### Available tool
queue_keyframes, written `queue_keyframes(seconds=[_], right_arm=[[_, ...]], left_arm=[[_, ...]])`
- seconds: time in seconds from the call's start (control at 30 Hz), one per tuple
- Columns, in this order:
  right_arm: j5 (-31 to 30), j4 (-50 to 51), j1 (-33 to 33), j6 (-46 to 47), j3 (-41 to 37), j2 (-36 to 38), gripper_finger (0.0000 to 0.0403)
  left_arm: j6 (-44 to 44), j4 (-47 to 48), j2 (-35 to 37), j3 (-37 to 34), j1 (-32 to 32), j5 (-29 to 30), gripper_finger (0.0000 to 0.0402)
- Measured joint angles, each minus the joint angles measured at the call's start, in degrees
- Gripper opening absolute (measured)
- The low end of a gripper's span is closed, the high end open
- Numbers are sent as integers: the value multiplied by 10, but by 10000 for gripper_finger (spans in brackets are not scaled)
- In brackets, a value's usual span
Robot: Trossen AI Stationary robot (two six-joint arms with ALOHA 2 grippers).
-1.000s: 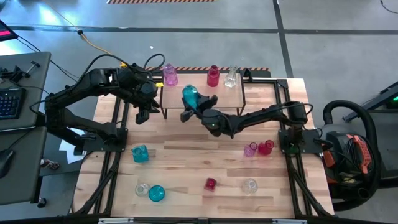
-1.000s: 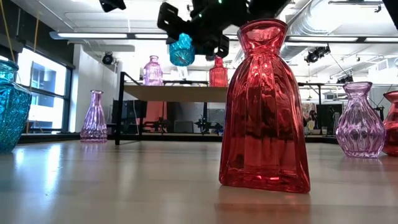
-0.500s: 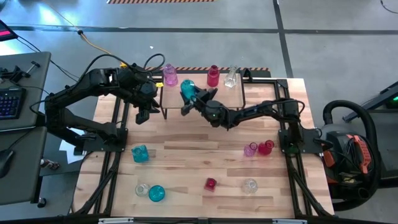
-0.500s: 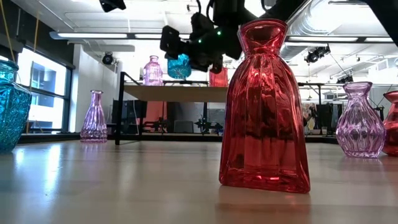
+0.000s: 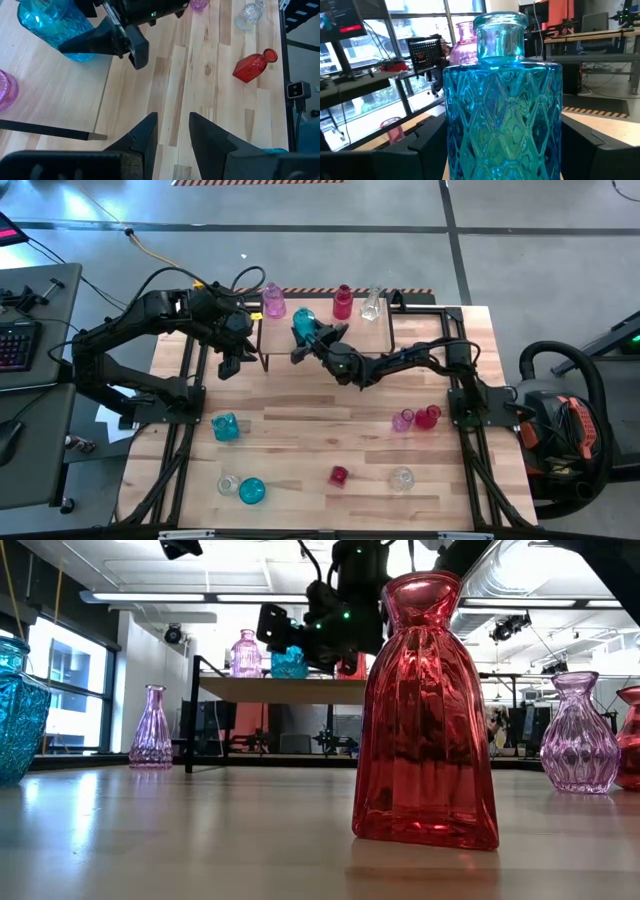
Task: Sort vases onto shelf
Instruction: Put the bottom right blue vase on the shelf
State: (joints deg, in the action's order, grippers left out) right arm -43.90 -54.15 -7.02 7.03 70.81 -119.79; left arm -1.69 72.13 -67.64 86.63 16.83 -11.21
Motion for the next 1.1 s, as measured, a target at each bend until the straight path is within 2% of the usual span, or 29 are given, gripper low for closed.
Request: queue_keyframes(seconds=[0.47,0.73,1.1], right_arm=[[23,9,-36,-15,0,0,259],[42,16,-51,4,0,0,259],[39,37,-54,30,1,1,271]], left_arm=[[0,0,0,0,0,0,104],[0,0,0,0,0,0,104],[0,0,0,0,0,0,104]])
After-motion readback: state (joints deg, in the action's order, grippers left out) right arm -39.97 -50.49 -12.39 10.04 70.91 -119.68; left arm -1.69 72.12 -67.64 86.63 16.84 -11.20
